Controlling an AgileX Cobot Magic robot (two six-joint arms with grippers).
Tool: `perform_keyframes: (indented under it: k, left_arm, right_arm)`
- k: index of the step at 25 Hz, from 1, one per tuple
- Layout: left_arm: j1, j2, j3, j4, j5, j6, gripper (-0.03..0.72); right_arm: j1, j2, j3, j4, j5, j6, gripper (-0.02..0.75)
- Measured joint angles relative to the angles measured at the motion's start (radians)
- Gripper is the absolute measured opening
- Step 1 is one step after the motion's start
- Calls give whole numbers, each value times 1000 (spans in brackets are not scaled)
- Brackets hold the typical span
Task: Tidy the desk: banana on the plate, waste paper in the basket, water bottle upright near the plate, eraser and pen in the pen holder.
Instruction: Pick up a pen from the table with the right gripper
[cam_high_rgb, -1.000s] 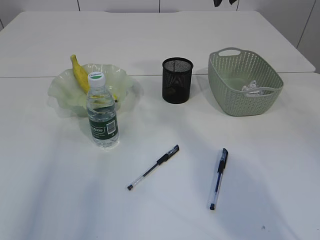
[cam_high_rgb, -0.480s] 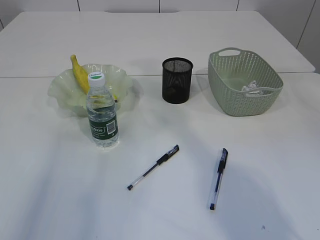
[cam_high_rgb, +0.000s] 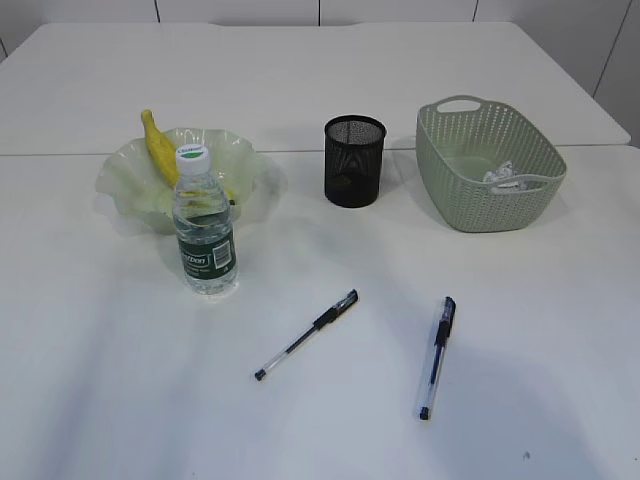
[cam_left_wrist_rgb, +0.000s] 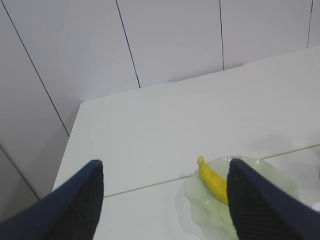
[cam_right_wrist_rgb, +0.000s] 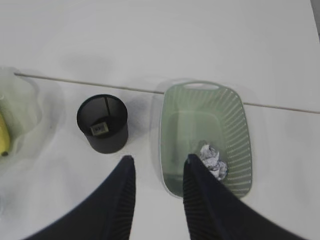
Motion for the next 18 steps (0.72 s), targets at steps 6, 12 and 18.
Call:
perform_keyframes:
  k: [6, 12, 18]
  left_arm:
    - [0, 0, 0, 1, 0, 0, 542]
    - [0, 0, 0, 1, 0, 0, 541]
    - [0, 0, 0, 1, 0, 0, 541]
  right_arm:
    - [0, -55, 153, -12, -12, 0, 246]
    - [0, -154, 360, -45, -200, 24, 246]
    - [0, -258, 614, -73, -408, 78, 246]
